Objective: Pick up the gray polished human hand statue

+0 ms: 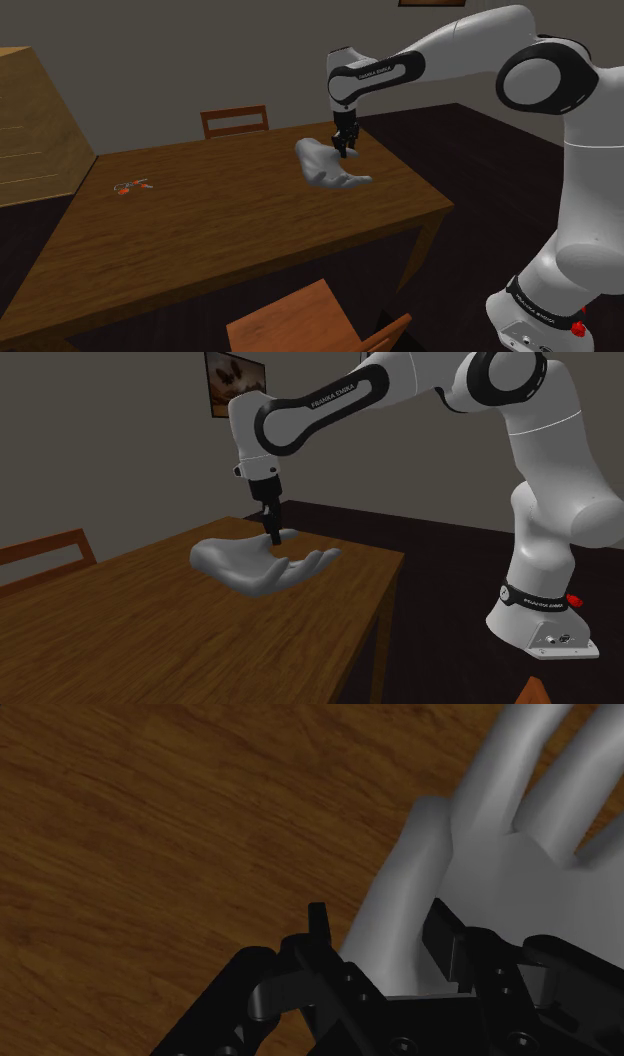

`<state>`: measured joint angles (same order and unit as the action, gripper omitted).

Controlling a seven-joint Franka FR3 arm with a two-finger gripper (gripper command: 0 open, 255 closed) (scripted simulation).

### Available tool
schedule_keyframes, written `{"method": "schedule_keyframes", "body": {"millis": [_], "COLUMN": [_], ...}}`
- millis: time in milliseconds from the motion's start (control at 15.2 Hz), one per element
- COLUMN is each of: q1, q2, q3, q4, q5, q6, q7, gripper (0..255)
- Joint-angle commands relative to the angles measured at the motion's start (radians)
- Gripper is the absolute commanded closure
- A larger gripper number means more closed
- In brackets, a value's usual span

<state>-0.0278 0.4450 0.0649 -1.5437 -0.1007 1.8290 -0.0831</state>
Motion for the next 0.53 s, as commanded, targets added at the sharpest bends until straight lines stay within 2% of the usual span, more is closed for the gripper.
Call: {"method": "schedule_keyframes", "body": {"millis": [0,264,462], "q1": [0.001,0.001,0.001], "q2": [0.002,0.001,-0.010], "q3": [0.001,0.001,0.002], "q4": [0.000,-0.003,0.021], "q5": [0.000,0.000,0.002], "q6": [0.000,0.002,-0.033], "q7": [0.000,-0.001,-0.003], "gripper": [255,255,255]}}
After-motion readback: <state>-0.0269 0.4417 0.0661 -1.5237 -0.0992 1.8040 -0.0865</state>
